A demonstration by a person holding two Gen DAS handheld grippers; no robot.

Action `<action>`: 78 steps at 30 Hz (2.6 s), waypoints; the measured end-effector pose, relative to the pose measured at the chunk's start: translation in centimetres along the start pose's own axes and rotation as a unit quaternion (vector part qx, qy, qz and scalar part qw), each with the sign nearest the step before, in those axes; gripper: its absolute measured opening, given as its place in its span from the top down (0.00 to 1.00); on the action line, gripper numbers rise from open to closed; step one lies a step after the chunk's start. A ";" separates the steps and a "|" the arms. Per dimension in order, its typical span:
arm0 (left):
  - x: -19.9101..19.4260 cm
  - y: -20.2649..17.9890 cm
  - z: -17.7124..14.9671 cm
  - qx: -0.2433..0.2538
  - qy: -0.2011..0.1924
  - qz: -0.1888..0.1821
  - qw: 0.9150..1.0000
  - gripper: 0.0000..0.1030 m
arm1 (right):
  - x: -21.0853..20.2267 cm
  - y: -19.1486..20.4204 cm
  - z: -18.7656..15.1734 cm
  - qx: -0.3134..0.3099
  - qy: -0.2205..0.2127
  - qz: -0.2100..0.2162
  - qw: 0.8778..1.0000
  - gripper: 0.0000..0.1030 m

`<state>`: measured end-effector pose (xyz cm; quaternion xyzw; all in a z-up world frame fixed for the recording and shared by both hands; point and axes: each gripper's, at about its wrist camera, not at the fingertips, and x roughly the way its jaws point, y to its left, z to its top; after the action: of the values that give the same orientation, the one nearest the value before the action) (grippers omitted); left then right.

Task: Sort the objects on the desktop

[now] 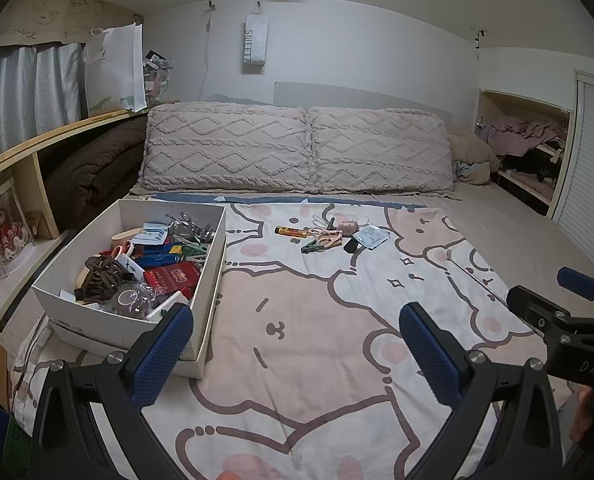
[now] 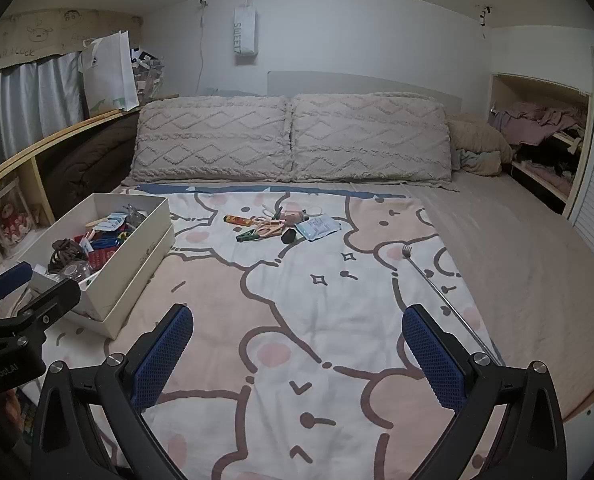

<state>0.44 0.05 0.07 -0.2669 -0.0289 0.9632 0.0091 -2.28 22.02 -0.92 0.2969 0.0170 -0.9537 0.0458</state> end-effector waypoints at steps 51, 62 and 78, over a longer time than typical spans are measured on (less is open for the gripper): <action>2.7 -0.1 -1.2 -0.006 0.037 -0.013 0.999 0.00 | 2.4 0.7 -0.9 -0.008 0.039 -0.001 0.999 0.00; 7.2 -0.3 -2.7 -0.013 0.090 -0.037 0.995 0.00 | 6.1 0.3 -1.9 -0.002 0.082 -0.002 0.997 0.00; 15.6 -2.4 -3.0 -0.009 0.176 -0.034 0.984 0.00 | 14.6 -2.1 -3.4 0.022 0.168 -0.005 0.986 0.00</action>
<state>-11.35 3.15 -10.34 -0.4311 -0.0446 0.9001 0.0441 -12.52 23.23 -12.00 0.4533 0.0045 -0.8908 0.0310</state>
